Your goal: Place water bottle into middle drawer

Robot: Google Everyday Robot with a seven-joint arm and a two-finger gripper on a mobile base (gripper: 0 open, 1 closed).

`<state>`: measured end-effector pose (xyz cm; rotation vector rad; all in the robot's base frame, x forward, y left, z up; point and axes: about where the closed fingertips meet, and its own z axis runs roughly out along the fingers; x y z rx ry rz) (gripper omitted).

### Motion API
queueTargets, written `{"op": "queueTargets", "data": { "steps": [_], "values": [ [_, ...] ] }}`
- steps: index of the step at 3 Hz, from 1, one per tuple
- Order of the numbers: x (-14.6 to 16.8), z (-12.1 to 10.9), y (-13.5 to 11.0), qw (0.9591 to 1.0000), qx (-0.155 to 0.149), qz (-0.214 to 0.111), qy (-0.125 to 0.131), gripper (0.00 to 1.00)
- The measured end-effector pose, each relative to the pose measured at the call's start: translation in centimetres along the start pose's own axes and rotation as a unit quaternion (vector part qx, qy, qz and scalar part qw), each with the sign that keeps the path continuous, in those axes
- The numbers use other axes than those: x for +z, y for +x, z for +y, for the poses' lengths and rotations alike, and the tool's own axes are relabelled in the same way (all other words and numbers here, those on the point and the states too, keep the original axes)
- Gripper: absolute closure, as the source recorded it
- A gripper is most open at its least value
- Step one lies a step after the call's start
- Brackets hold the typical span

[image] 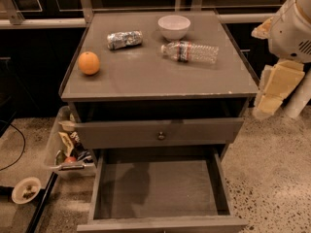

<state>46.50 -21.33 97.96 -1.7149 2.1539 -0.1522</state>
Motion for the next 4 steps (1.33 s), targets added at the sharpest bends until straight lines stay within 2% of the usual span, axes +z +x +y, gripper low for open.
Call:
{"op": "queueTargets", "data": {
  "steps": [1, 2, 3, 4],
  "values": [
    [1.0, -2.9, -0.6, 0.9995, -0.007, -0.019, 0.026, 0.0],
    [1.5, -6.1, -1.0, 0.9974, -0.013, -0.051, 0.048, 0.0],
    [2.8, -8.9, -1.1, 0.9958, -0.014, -0.073, 0.054, 0.0],
    [6.9, -12.8, -0.8, 0.9946, 0.008, -0.1, 0.025, 0.0]
  ]
}}
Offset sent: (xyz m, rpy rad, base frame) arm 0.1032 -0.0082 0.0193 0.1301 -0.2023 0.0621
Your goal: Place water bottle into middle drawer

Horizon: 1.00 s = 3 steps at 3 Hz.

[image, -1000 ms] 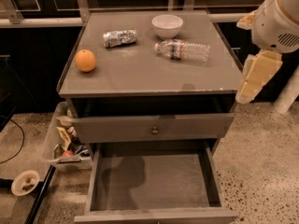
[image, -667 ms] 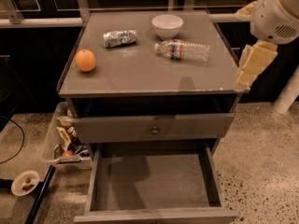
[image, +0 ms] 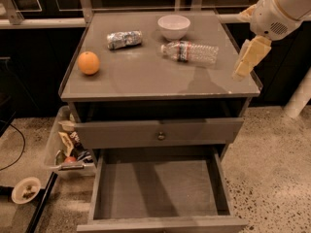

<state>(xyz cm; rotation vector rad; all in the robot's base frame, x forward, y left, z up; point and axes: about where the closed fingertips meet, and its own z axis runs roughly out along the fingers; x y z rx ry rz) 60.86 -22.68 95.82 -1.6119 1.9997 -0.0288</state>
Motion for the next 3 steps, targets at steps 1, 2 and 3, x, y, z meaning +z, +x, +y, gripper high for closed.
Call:
{"op": "queueTargets", "data": {
  "steps": [1, 2, 3],
  "values": [
    [0.0, 0.0, 0.0, 1.0, 0.0, 0.0, 0.0, 0.0],
    [0.0, -0.2, -0.1, 0.9999, 0.002, -0.001, 0.011, 0.0],
    [1.2, -2.5, -0.7, 0.9992, 0.0, -0.025, 0.03, 0.0]
  ]
}}
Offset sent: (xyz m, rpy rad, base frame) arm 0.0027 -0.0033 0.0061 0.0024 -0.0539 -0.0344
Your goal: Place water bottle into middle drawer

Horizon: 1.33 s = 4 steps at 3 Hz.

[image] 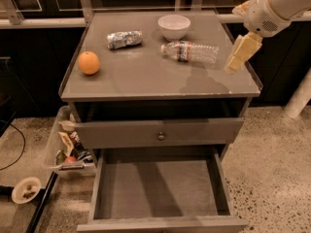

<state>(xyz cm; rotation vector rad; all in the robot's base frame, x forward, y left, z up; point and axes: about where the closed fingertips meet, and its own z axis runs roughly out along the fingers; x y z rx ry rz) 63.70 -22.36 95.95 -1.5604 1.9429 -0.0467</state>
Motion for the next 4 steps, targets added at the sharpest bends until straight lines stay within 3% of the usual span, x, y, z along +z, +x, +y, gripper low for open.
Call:
{"op": "queueTargets", "data": {
  "steps": [1, 3, 4],
  "values": [
    [1.6, -3.1, -0.2, 0.9986, 0.008, -0.048, 0.019, 0.0],
    [4.4, -6.4, -0.4, 0.9887, 0.033, -0.145, 0.018, 0.0],
    [6.2, -7.3, -0.4, 0.9911, 0.047, -0.123, 0.02, 0.0]
  ]
}}
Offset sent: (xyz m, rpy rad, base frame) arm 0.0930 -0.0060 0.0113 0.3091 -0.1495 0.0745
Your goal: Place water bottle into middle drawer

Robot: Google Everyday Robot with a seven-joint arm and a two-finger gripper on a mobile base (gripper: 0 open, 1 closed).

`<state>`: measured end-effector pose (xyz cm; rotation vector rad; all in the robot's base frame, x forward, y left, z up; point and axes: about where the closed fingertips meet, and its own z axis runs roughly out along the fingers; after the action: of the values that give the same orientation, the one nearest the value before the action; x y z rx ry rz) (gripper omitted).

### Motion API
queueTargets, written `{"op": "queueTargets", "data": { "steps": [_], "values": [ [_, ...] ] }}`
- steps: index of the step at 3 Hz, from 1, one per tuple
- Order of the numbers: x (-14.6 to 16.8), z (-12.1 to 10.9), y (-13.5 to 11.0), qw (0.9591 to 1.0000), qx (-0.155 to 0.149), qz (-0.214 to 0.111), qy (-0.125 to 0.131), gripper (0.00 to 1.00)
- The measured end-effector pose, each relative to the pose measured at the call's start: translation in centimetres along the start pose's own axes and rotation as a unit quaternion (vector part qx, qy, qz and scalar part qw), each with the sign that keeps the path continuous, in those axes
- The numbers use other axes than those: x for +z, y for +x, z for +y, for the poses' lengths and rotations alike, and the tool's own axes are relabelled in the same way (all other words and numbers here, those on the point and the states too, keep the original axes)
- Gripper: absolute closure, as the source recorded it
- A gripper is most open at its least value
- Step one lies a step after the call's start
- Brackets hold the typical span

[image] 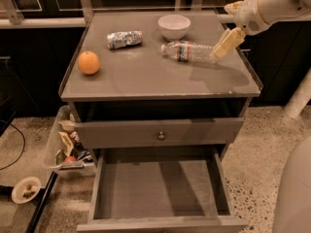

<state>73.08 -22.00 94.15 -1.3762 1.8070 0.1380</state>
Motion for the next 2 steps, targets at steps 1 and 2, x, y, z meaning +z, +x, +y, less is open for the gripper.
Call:
{"op": "queueTargets", "data": {
  "steps": [1, 2],
  "values": [
    [2.6, -0.2, 1.6, 0.9987, 0.007, 0.051, 0.004, 0.0],
    [5.1, -0.4, 2.9, 0.9965, 0.015, 0.082, 0.005, 0.0]
  ]
}}
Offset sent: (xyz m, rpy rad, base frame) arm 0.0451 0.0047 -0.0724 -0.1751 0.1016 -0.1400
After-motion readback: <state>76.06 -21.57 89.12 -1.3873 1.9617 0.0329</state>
